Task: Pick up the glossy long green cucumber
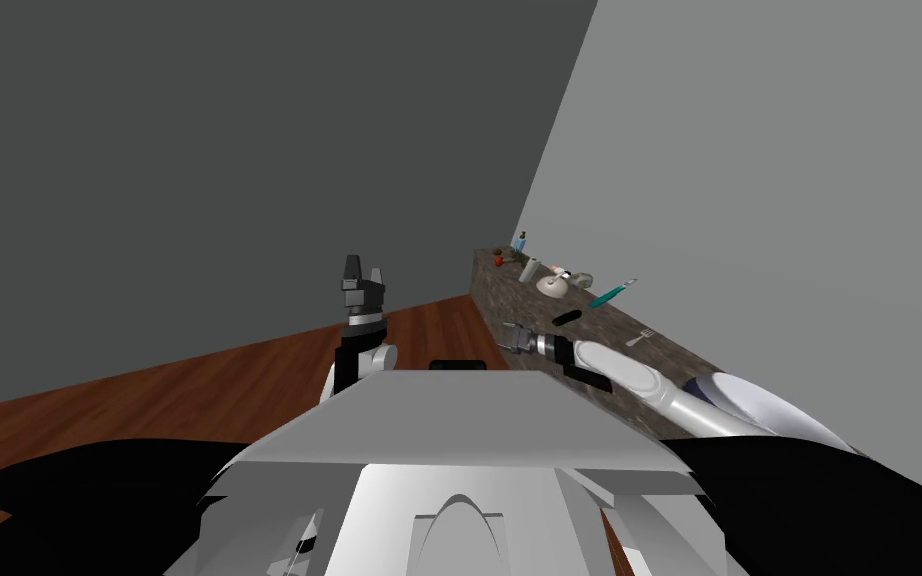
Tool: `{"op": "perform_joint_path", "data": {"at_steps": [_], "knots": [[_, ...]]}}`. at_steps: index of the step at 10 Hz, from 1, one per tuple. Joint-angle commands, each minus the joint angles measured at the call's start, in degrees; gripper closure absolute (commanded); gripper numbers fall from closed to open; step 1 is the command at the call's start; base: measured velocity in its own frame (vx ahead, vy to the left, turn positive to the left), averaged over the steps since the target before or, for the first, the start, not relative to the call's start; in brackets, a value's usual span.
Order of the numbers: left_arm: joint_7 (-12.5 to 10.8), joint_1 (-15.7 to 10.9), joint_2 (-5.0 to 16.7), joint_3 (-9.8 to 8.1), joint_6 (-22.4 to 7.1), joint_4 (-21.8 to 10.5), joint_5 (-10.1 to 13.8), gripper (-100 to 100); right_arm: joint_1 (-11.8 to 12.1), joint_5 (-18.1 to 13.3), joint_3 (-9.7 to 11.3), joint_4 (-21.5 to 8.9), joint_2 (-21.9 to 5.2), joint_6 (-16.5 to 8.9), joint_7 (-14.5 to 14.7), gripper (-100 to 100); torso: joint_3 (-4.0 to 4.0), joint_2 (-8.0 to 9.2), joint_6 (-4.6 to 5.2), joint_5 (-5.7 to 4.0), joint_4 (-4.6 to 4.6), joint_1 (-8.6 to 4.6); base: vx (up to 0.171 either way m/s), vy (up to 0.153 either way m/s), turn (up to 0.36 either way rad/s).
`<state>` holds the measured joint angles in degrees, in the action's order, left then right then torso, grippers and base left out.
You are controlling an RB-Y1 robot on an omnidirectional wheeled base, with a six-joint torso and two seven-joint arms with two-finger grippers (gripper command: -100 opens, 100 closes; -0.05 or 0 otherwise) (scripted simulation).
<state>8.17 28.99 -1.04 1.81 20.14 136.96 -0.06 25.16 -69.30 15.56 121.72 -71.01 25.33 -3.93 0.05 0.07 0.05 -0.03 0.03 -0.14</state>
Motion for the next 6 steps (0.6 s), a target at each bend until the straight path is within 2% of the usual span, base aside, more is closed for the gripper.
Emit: {"op": "perform_joint_path", "data": {"at_steps": [1,2,3,4,5,6], "knots": [[0.0,0.0,0.0,0.0,0.0,0.0,0.0,0,-0.7,-2.9,0.7,-0.1,-2.4,-0.1,-1.3,-100,0.0,0.0,0.0,0.0,0.0,0.0,-0.015,-0.011,0.098],[0.0,0.0,0.0,0.0,0.0,0.0,0.0,0,-0.7,-3.4,0.7,-0.1,-2.4,-0.1,-1.3,-100,0.0,-0.01,0.02,0.0,0.0,-0.01,-0.006,-0.007,-0.002],[0.0,0.0,0.0,0.0,0.0,0.0,0.0,0,-1.2,-5.5,1.5,-0.9,-5.0,0.2,-2.4,-100,-0.01,-0.03,0.04,0.0,0.0,0.01,-0.01,-0.007,0.163],[0.0,0.0,0.0,0.0,0.0,0.0,0.0,0,-1.2,-6.8,1.5,-0.9,-5.3,0.2,-2.4,-100,-0.02,-0.04,-0.01,0.0,-0.01,0.01,-0.011,-0.013,0.109],[0.0,0.0,0.0,0.0,0.0,0.0,0.0,0,-1.8,-9.0,2.3,-1.8,-7.7,0.4,-3.5,-100,-0.02,-0.04,0.03,-0.01,-0.01,-0.01,-0.014,-0.02,0.161],[0.0,0.0,0.0,0.0,0.0,0.0,0.0,0,-1.8,-10.0,2.3,-1.8,-7.9,0.4,-3.5,-100,-0.02,-0.03,0.0,0.0,-0.01,-0.04,-0.012,-0.022,0.076]]}}
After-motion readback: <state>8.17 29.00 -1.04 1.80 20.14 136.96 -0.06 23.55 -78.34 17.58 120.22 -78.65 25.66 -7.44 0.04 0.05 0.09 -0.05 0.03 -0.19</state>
